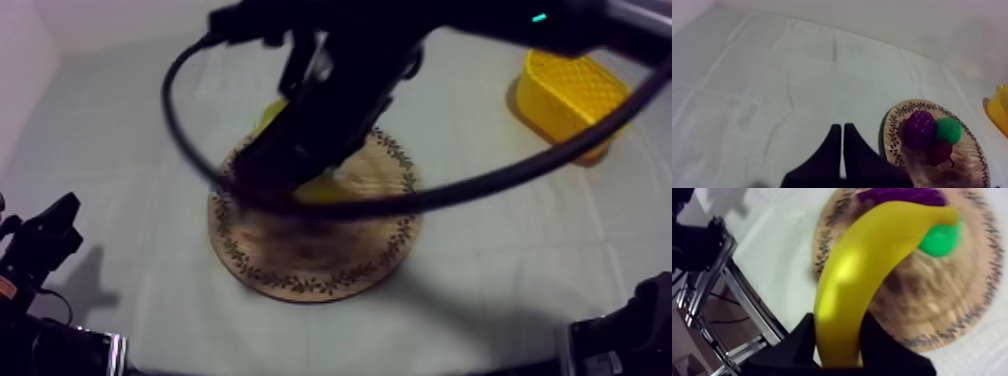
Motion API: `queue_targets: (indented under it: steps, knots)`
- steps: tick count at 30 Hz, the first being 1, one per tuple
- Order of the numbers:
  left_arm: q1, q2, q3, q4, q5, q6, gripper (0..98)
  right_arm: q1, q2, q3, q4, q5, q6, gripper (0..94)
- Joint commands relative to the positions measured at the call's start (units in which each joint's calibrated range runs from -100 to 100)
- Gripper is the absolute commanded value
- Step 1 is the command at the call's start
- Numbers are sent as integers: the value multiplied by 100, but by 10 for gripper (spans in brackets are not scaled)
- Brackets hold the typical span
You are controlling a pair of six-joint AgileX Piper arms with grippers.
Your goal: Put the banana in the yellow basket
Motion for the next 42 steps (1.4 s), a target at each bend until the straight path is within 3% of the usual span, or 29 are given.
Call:
queue_targets:
  steps: [1, 11, 22, 33, 42]
  knots:
    - [1, 0, -3, -3, 0, 0, 1, 280, -778, 450, 21, -46, -12, 221]
    - [1, 0, -3, -3, 0, 1, 1, 1692, -2230, 1917, -64, -538, 272, 242]
    - [1, 0, -3, -3, 0, 1, 1, 3317, -1951, 2108, 127, -845, 558, 236]
    - [1, 0, -3, -3, 0, 0, 1, 3970, -947, 1710, 393, -1406, 504, 253]
    - [1, 0, -3, -3, 0, 1, 1, 4259, 0, 1043, 610, -1513, 328, 245]
